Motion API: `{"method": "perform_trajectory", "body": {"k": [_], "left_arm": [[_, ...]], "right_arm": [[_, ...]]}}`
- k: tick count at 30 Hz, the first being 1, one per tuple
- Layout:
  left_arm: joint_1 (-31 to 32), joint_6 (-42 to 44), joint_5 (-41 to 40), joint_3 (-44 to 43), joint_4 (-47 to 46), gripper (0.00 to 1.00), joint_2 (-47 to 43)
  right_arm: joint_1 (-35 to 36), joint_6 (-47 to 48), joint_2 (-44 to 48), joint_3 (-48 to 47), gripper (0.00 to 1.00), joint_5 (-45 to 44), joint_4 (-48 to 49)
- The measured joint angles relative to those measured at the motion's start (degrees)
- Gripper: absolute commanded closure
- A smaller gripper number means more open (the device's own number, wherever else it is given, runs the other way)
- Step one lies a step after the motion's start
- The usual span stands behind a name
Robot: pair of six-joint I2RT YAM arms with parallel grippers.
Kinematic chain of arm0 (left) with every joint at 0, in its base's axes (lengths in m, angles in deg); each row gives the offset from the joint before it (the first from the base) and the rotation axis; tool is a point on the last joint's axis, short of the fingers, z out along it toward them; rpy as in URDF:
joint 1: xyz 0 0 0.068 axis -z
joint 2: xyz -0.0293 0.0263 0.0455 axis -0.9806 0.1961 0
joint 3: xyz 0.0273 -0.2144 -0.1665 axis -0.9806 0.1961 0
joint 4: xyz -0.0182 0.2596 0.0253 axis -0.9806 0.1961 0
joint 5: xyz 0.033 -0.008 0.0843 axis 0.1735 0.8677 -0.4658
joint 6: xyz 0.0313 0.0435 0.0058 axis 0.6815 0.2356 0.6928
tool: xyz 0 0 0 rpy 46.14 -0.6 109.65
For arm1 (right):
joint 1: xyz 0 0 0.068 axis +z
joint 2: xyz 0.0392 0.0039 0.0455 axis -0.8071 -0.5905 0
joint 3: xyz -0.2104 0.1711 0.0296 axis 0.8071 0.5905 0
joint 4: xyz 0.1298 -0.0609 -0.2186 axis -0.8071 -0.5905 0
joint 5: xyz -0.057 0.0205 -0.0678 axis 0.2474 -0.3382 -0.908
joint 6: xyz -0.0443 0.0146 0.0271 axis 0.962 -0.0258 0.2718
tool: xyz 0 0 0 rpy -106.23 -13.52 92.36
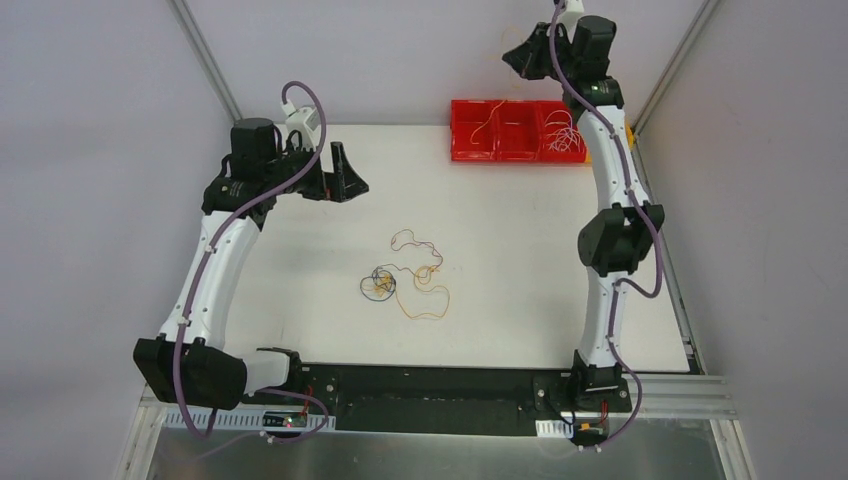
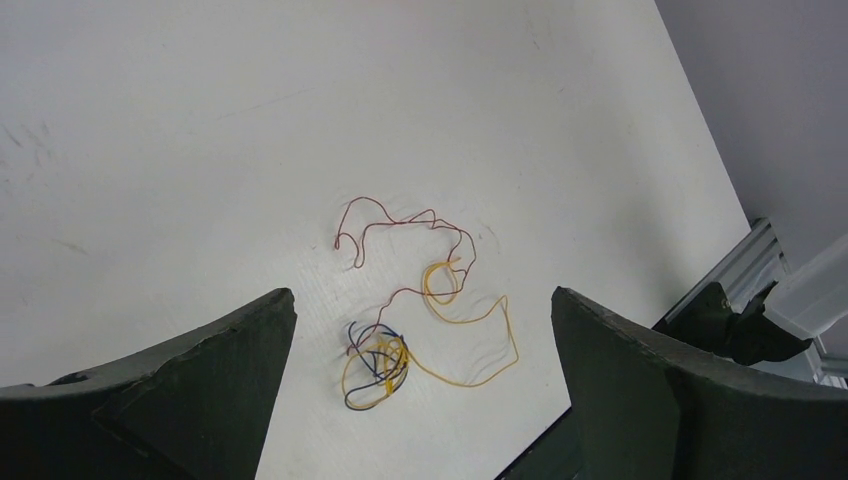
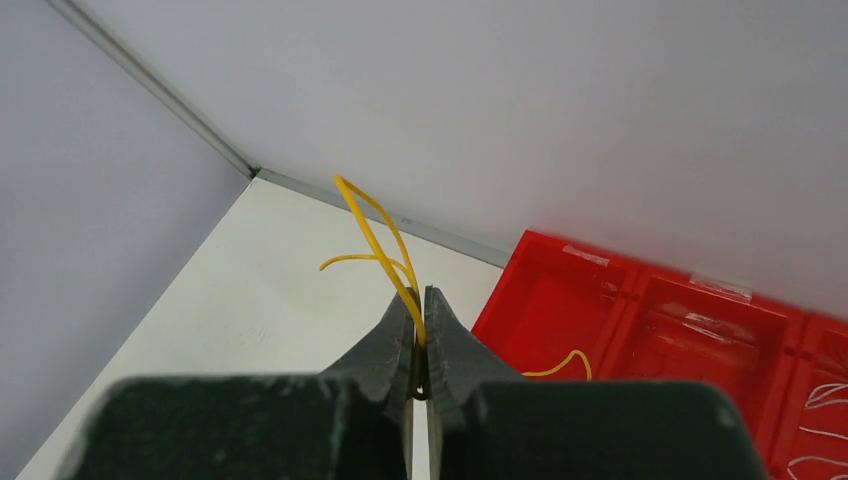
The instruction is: Untangle the cables
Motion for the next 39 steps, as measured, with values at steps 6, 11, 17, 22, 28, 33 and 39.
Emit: {"method": "perform_trajectory", "body": {"k": [6, 11, 17, 22, 28, 33, 39], "left_arm": [[0.0, 0.9, -1.1, 3.5, -0.2, 0.01, 0.1], [-0.1, 1.7, -1.4, 5.1, -0.2, 0.01, 0.7], [-0.8, 2.4, -1.4, 5.6, -0.2, 0.01, 1.0], [-1.5, 2.8, -1.3, 5.8, -0.3, 0.01, 1.6], [-2.5, 3.0, -1.3, 6.3, -0.3, 0.01, 1.6], [-2.7, 3.0, -1.3, 6.3, -0.3, 0.01, 1.7], [-2.7, 3.0, -1.0, 6.3, -0.3, 0.01, 1.7]], "right_arm": [[0.5, -2.8, -8.3, -1.1, 1.00, -3.3, 9.1], [1.2, -3.6, -14.2, -1.1, 1.00, -5.6, 16.2], [2.1, -4.4, -19.1, -1.1, 1.00, -7.7, 23.5], [3.5, -3.3, -20.6, -1.5, 1.00, -11.3, 30.3], [5.0, -1.0, -22.4, -5.3, 1.00, -15.3, 37.8], [5.2, -0.4, -22.4, -4.8, 1.00, -15.5, 40.8], [5.2, 0.2, -22.4, -3.9, 1.00, -15.4, 41.1]]}}
